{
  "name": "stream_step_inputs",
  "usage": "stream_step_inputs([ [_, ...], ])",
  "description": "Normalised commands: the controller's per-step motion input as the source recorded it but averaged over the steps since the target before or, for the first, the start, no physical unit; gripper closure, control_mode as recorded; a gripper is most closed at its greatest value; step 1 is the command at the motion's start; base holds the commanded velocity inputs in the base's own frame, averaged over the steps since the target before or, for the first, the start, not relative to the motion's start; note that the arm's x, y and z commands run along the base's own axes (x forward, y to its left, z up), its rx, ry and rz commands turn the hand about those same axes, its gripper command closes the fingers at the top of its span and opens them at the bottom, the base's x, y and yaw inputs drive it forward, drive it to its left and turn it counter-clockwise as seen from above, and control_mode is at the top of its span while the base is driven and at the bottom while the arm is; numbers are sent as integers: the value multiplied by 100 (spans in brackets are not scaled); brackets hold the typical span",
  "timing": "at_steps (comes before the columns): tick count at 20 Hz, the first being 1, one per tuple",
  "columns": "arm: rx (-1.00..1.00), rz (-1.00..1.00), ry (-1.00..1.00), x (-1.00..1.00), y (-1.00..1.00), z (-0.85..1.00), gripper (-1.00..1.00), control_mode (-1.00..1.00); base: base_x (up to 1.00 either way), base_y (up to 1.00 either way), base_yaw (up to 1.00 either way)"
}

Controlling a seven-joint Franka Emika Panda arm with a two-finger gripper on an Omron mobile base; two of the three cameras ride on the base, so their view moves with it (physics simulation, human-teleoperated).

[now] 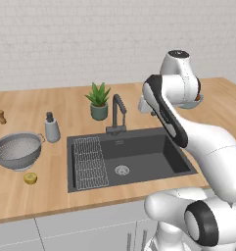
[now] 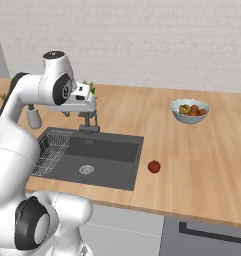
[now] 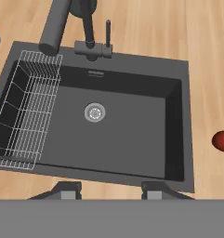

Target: Put the colander in the sink, put the kiwi, apple in the colander, and turn on the sink faucet and pour water over the colander.

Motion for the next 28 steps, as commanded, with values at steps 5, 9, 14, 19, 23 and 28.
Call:
stream_step_inputs([
  [5, 0, 0, 0, -27, 5, 0, -100, -100, 0, 0, 0],
  [9, 0, 1, 0, -47, 59, -3, -100, -100, 0, 0, 0],
  [14, 0, 0, 1, -17, 97, -3, -100, -100, 0, 0, 0],
  [19, 0, 0, 1, -4, 100, -3, -100, -100, 0, 0, 0],
  [23, 0, -6, 0, 0, 100, -13, -100, -100, 0, 0, 0],
  [28, 1, -9, 0, 2, 100, -27, -100, -100, 0, 0, 0],
])
